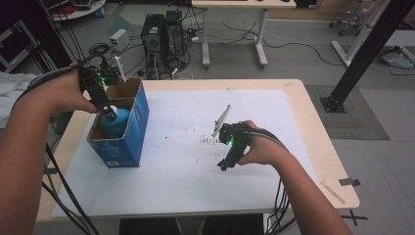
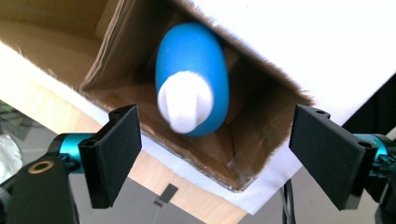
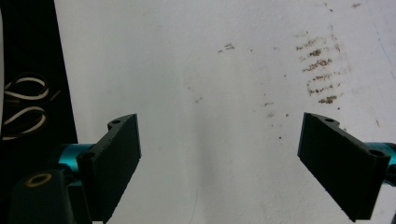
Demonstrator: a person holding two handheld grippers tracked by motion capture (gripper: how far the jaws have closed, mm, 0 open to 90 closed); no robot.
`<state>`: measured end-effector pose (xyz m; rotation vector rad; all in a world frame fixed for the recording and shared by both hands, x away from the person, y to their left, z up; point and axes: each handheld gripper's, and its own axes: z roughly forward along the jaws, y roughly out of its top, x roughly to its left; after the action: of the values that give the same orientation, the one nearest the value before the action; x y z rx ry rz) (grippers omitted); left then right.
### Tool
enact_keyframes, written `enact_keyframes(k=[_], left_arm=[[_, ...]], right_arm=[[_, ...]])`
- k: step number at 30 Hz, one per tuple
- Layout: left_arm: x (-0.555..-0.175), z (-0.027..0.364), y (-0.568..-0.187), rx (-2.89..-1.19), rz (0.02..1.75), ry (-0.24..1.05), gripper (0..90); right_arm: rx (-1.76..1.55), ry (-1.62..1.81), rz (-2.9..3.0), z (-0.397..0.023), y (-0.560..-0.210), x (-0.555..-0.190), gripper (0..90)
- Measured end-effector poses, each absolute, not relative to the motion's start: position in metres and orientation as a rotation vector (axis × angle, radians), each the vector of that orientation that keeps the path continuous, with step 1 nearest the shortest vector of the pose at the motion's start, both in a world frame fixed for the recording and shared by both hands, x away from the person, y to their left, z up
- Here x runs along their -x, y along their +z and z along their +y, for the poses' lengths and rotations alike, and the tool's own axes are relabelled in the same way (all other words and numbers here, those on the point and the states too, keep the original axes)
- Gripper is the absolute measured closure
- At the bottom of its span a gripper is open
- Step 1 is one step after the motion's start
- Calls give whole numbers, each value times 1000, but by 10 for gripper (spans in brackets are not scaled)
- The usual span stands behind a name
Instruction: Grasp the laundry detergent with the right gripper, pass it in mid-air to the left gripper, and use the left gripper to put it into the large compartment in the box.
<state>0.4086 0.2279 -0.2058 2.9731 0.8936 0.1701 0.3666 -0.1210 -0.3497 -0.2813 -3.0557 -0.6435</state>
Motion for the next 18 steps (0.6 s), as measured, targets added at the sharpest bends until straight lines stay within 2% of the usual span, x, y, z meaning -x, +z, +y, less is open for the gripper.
enact_keyframes(k=[8, 18], left_arm=[[-401, 203, -199, -2999, 748, 179, 149], [-392, 156, -208, -3054, 500, 121, 126]], right_arm=[[291, -622, -3057, -121, -348, -367, 125], [290, -599, -3061, -121, -344, -367, 125]])
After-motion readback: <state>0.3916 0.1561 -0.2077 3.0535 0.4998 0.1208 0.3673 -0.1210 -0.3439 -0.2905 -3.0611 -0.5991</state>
